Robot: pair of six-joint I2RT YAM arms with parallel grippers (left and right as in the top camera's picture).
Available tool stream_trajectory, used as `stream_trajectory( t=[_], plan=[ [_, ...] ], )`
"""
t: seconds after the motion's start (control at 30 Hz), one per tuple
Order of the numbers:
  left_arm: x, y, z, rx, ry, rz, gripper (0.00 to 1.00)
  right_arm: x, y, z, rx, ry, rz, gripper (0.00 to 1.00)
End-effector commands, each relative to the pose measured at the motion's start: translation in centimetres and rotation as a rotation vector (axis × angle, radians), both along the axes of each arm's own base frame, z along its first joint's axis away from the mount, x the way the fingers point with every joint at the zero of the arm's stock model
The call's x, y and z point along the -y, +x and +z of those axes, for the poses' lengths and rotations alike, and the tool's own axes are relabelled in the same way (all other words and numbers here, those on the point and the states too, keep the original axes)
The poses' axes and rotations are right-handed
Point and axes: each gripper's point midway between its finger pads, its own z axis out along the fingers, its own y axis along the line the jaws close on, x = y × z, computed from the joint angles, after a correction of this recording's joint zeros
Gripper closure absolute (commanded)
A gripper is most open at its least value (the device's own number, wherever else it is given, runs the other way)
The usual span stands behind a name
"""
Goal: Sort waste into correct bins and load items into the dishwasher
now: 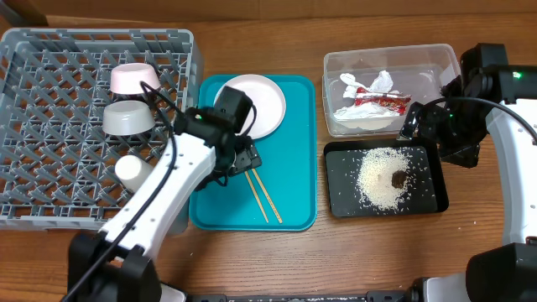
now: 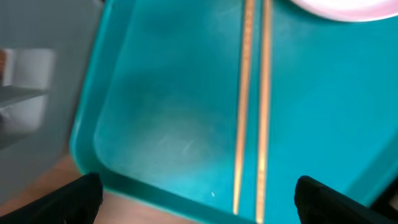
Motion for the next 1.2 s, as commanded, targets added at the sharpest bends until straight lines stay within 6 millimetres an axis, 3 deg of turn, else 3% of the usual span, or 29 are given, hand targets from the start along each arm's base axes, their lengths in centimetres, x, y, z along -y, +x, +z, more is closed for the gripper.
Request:
stream_trajectory(
  t=[0.0,0.17,0.57,0.77,0.87,1.17],
  plan=[
    [-0.8,-0.5,-2.8,-0.047,0.043,0.023,0.00,0.0,0.3,1.3,0.053,-0.005,0.005,0.00],
    [-0.5,0.8,-5.5,-0.062,0.069,-0.080,0.00,0.0,0.3,1.3,0.054,-0.005,0.005,0.00],
    [-1.0,-0.7,-10.9,-0.237,0.128,-0.127,0.00,0.0,0.3,1.4,0.053,-0.005,0.005,0.00],
    [-1.0,-1.0,-11.3,-0.256,0.123,-0.137,0.30,0.0,0.3,1.3,0.053,-0.005,0.005,0.00],
    [-1.0,-1.0,-11.3,-0.256,0.122,-0.137,0.55,0.0,0.3,1.3,0.053,-0.005,0.005,0.00],
    [-0.9,-1.0,-11.3,-0.258,0.116,-0.136,0.86,0.0,0.2,1.3,0.050,-0.004,0.005,0.00]
  ],
)
